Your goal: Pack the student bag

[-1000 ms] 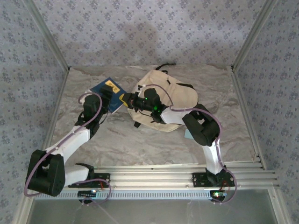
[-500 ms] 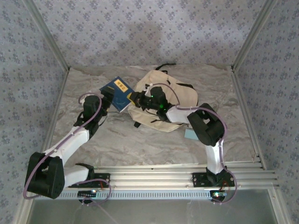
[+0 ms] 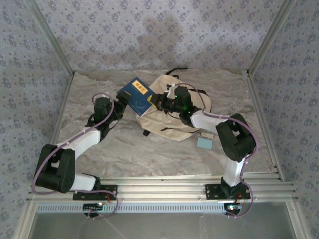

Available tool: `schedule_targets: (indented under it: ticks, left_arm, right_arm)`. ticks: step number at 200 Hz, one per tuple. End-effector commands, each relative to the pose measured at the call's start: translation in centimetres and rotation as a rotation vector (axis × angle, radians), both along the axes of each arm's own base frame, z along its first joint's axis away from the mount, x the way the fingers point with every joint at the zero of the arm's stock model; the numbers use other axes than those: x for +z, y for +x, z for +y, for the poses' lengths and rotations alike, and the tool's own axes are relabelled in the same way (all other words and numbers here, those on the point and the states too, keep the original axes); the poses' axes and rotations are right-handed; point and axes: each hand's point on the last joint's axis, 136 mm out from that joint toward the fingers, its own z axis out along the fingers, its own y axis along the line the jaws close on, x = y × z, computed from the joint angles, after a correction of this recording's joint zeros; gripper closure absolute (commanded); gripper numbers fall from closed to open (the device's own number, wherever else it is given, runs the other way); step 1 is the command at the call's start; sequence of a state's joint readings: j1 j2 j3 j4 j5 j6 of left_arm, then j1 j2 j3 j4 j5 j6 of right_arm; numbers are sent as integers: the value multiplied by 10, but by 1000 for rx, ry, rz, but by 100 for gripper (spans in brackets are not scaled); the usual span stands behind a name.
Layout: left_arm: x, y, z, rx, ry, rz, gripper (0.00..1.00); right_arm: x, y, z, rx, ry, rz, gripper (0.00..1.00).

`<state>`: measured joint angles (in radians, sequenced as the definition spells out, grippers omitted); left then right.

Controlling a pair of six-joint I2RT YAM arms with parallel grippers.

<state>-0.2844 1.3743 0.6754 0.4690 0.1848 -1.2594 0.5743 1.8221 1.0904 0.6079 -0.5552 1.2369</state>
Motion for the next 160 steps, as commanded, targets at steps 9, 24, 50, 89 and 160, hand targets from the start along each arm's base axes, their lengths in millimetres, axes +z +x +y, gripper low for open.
schedule_targets:
  ticks: [9,24,50,89,160]
  left_arm:
    - [40,9,-19,-80,-50,-146,40]
    - [41,11,-20,-84,-58,-151,62]
    - [40,11,-22,-92,-67,-148,81]
    - [39,10,-18,-64,-75,-137,100]
    - [32,-7,-20,29,-51,-138,100]
  right_arm:
    - [18,-12,2,77,23,-42,100]
    - [15,-11,4,81,29,-34,100]
    - [12,-9,10,102,49,-18,100]
    - [1,-4,9,75,28,0,72]
    - [0,9,8,-66,49,3,75]
